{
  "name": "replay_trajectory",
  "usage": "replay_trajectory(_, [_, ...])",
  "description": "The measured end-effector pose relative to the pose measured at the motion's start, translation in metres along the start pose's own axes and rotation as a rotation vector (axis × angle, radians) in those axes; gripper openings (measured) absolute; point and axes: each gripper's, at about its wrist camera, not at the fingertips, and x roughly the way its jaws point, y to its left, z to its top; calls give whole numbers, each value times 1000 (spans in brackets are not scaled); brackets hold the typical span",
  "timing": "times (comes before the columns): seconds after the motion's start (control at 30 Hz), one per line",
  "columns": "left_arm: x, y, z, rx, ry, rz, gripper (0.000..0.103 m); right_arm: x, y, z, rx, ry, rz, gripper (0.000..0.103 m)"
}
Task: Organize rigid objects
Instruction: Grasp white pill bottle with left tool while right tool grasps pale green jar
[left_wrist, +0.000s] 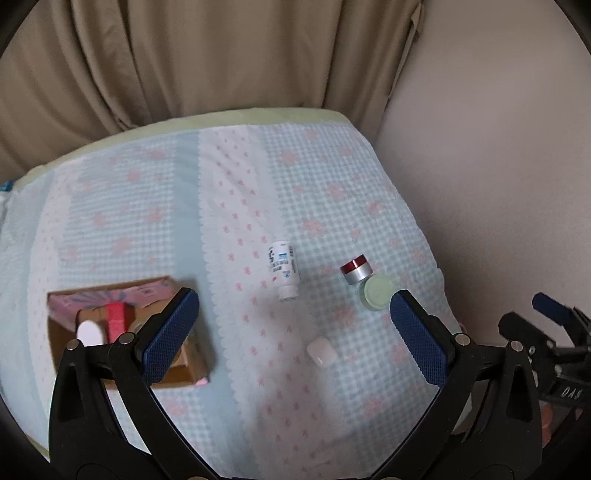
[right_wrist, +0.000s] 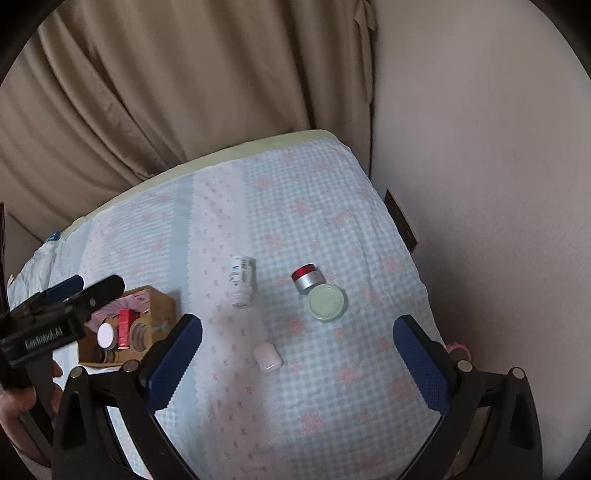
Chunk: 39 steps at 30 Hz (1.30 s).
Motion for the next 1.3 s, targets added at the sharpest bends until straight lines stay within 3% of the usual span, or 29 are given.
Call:
replay_trajectory(0.43, [175,-8,35,49,155,14,103,117,-34,-12,102,-2,-99,103])
replay_trajectory(0.53, [221,-7,33,69,203,31,101,154,-34,-22,97,-5,-132,103])
replay_trajectory(0.6, [246,-5,29,75,239,30,94,177,-33,-27,96,1,-142,103])
replay_trajectory(0.83, [313,3,13,102,331,45,94,241,-32,-39,91,28,-162,103])
replay_trajectory(0.9, [328,7,10,99,355,44,79,260,-32,-43,81,42,-164,103])
replay_trajectory(1.03, [353,10,3,103,407,43,74,287,-31,-47,59,68,-151,103])
replay_trajectory(1.1, [358,11,2,110,414,52,67,297,-31,-46,43,77,-154,96])
replay_trajectory(1.17, [357,12,4,107,402,51,57,304,-32,-44,27,100,-150,77])
replay_trajectory(1.23, [356,15,8,98,396,50,51,309,-31,-42,12,120,-164,67])
replay_trajectory(1.3, [357,17,9,92,398,42,51,310,-33,-41,11,125,-170,66])
